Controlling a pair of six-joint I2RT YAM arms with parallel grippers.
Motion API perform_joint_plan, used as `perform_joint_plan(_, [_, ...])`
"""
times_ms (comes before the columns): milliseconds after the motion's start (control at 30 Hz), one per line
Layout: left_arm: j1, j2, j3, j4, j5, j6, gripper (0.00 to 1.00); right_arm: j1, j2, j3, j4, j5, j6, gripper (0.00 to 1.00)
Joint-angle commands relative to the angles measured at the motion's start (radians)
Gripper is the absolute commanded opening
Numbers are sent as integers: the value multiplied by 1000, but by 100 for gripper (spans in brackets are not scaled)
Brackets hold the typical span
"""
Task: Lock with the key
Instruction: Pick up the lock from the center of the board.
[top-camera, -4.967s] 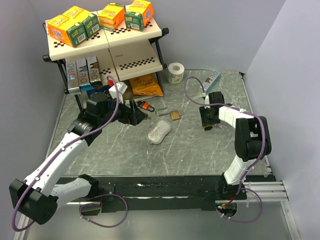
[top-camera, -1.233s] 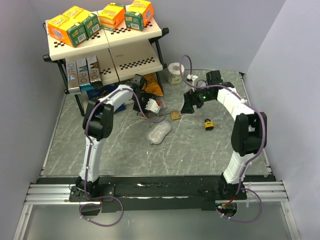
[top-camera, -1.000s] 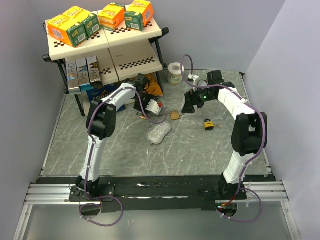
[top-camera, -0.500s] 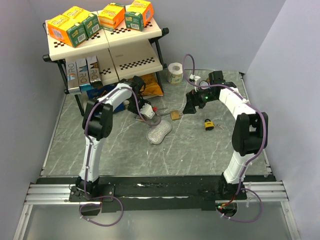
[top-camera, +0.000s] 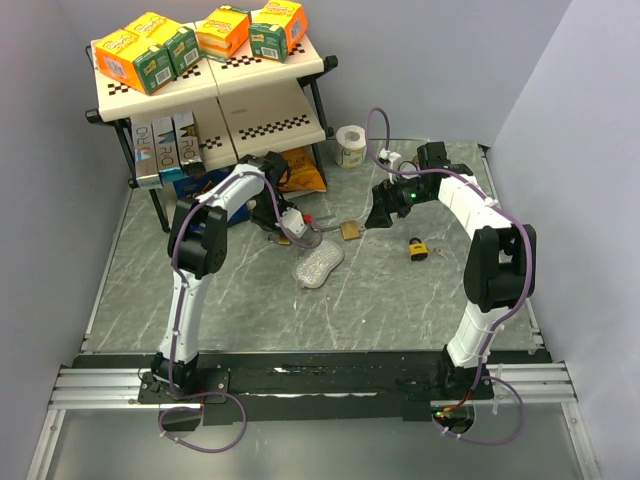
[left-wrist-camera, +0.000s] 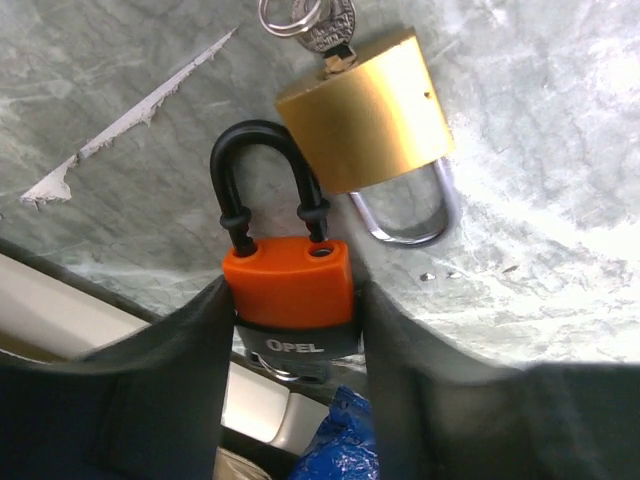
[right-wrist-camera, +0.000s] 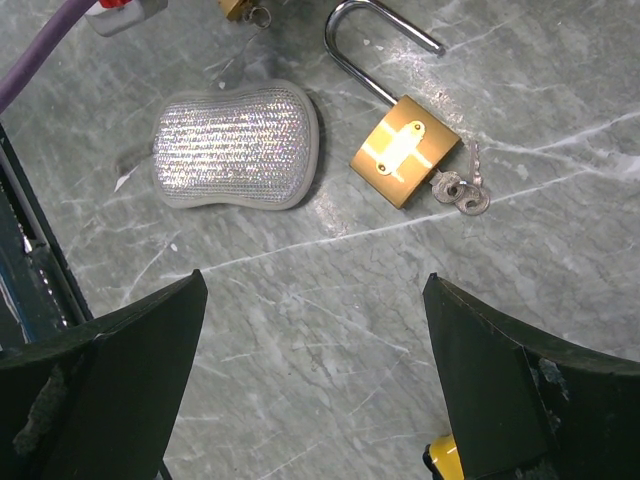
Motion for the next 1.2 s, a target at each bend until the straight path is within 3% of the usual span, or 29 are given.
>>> perform_joint_plan(0, [5, 31, -21, -22, 53, 14, 37, -9, -53, 16, -12, -29, -6, 98])
perform_joint_plan(133, [10, -43, -36, 5, 128, -28, 27, -10, -70, 36, -20, -18, 6, 98])
perform_joint_plan(267, [28, -126, -42, 19, 234, -127, 23, -12, -118, 43, -14, 5, 55, 99])
perform_joint_plan(467, [27, -323, -131, 47, 461, -424, 5, -26, -246, 3, 43, 51, 158, 99])
perform_joint_plan(667, [19, -575, -249, 270, 557, -930, 1, -30, -342, 14, 12, 38, 187, 99])
perform_joint_plan(733, [15, -636, -291, 402, 552, -1180, 1, -29, -375, 29, -11, 35, 192, 99])
perform_joint_plan(800, [7, -728, -334, 497, 506, -1438, 1, -32, -402, 33, -12, 29, 208, 99])
perform_joint_plan(867, [4, -825, -364, 618, 489, -1583, 1, -30, -448, 31, -9, 25, 237, 99])
perform_joint_plan(1033, [-19, -1012, -531, 849, 267, -2134, 1, -32, -583, -38, 38, -51, 322, 99])
perform_joint_plan(1167, [-57, -1127, -625, 913, 173, -2428, 1, -29, -721, -183, 264, -81, 469, 99])
